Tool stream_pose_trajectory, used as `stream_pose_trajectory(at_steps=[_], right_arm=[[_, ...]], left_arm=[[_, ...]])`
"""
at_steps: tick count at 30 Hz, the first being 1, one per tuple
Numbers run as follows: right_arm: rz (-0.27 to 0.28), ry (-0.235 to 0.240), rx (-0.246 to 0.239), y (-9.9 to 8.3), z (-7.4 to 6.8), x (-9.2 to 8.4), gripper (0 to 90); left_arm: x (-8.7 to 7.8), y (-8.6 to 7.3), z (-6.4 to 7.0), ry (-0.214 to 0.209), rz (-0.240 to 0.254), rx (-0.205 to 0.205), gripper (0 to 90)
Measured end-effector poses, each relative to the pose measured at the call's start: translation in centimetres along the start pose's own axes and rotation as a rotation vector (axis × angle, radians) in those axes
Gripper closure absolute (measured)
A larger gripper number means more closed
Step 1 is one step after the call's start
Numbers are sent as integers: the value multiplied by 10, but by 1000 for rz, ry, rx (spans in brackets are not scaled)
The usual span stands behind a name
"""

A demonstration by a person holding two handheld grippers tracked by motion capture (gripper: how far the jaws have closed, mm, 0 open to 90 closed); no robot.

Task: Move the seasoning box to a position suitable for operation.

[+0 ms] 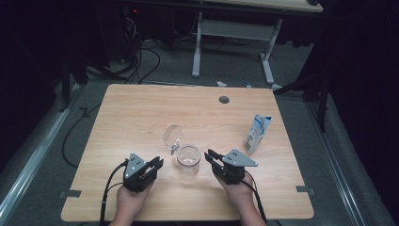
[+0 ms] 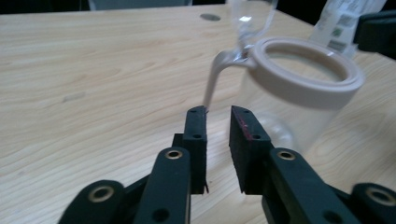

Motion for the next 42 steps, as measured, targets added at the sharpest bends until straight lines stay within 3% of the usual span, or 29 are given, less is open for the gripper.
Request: stream_pose_trajectory(at_steps=[1, 10, 12, 16, 23, 27, 32, 37, 42], right_arm=[[-1, -24, -6, -1, 4, -1, 756], [-23, -67, 30, -7, 19, -1, 691], [-26, -73, 35, -7, 21, -1, 679], [-31, -96, 54, -9, 28, -2, 661], [-43, -137, 72, -14, 37, -1, 658], [-51, -161, 76, -17, 41, -2, 642], [-65, -204, 70, -22, 45, -5, 604], [-76, -227, 73, -22, 47, -7, 578], [-88, -218, 75, -23, 48, -13, 515]], left_arm=[[-1, -4, -6, 14, -19, 7, 737], [-6, -19, -26, 39, -93, 1, 615], [-9, -22, -36, 54, -120, 7, 592], [-15, -23, -49, 57, -132, -13, 542], [-22, -30, -64, 58, -139, -11, 494], [-26, -37, -67, 61, -124, -19, 445], [-33, -45, -65, 66, -125, 33, 413], [-35, -50, -66, 49, -127, 20, 392], [-36, -52, -66, 46, -123, 5, 379]])
Point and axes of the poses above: each handheld gripper's, and its own axes: x roughly forward along the jaws, y roughly out of its top, z roughly to its right, the point moved 6 cm from there along x, roughly forward along the jaws, and after that the axes turned 11 degrees about x, right-handed, at the moved point
